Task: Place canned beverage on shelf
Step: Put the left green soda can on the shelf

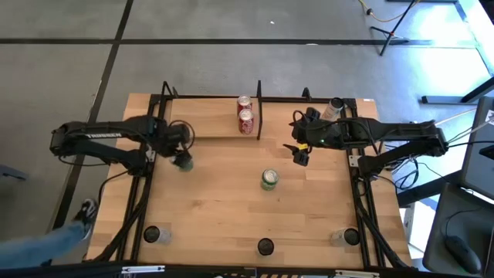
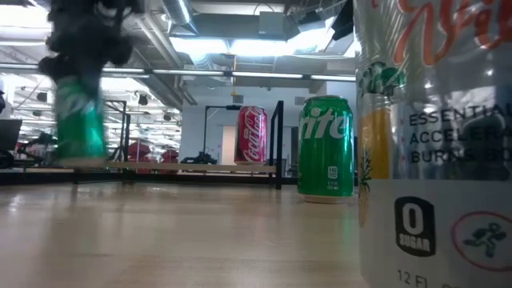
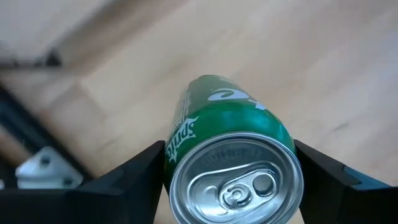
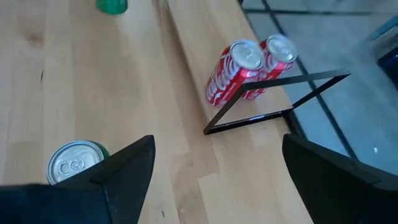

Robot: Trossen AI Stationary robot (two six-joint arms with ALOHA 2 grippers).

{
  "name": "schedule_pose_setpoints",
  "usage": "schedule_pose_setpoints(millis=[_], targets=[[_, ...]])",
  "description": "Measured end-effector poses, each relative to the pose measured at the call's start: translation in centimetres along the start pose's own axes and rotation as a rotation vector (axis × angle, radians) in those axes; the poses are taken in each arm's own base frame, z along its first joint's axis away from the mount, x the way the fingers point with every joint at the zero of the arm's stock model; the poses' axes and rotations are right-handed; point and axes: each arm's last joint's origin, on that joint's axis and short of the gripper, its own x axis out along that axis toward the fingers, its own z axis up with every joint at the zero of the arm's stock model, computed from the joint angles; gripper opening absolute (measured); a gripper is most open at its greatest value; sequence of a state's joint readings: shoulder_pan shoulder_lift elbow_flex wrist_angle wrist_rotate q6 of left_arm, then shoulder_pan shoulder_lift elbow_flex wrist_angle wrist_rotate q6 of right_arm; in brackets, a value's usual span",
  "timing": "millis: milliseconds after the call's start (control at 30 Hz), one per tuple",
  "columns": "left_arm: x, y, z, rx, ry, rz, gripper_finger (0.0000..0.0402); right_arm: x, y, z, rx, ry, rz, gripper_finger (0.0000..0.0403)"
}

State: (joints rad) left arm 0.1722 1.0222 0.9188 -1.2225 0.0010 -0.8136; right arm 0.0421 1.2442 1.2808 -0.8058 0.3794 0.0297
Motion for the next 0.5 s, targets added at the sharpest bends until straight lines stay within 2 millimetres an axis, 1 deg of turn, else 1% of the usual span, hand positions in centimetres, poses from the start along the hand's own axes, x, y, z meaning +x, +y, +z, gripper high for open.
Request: schedule_pose_setpoints(millis=[167, 233, 300, 333, 400, 500], targets=[[-5.4, -2.3, 1.9, 0.085, -0.177, -0.159, 0.0266, 1.1, 0.4, 0.4, 0.049, -0.003, 0.054, 0.0340], [-7.2, -3.1, 2.6, 0.125, -0.229, -0.193, 0.0266, 1.8, 0.8, 0.8, 0.055, -0.026, 0.059, 0.0340], [-8.8, -4.0, 3.5, 0.170, -0.281, -0.208, 0.0266, 2.6, 1.2, 1.1, 0.016, -0.028, 0.084, 0.0340], [-9.4, -4.6, 4.0, 0.193, -0.306, -0.216, 0.0266, 3.0, 1.4, 1.1, -0.012, -0.028, 0.109, 0.0340], [-10.4, -5.6, 4.9, 0.239, -0.337, -0.219, 0.0266, 3.7, 1.6, 1.7, -0.014, -0.066, 0.125, 0.0340], [-11.0, -7.1, 6.3, 0.315, -0.355, -0.212, 0.0266, 4.4, 1.1, 2.4, -0.006, -0.128, 0.139, 0.0330]])
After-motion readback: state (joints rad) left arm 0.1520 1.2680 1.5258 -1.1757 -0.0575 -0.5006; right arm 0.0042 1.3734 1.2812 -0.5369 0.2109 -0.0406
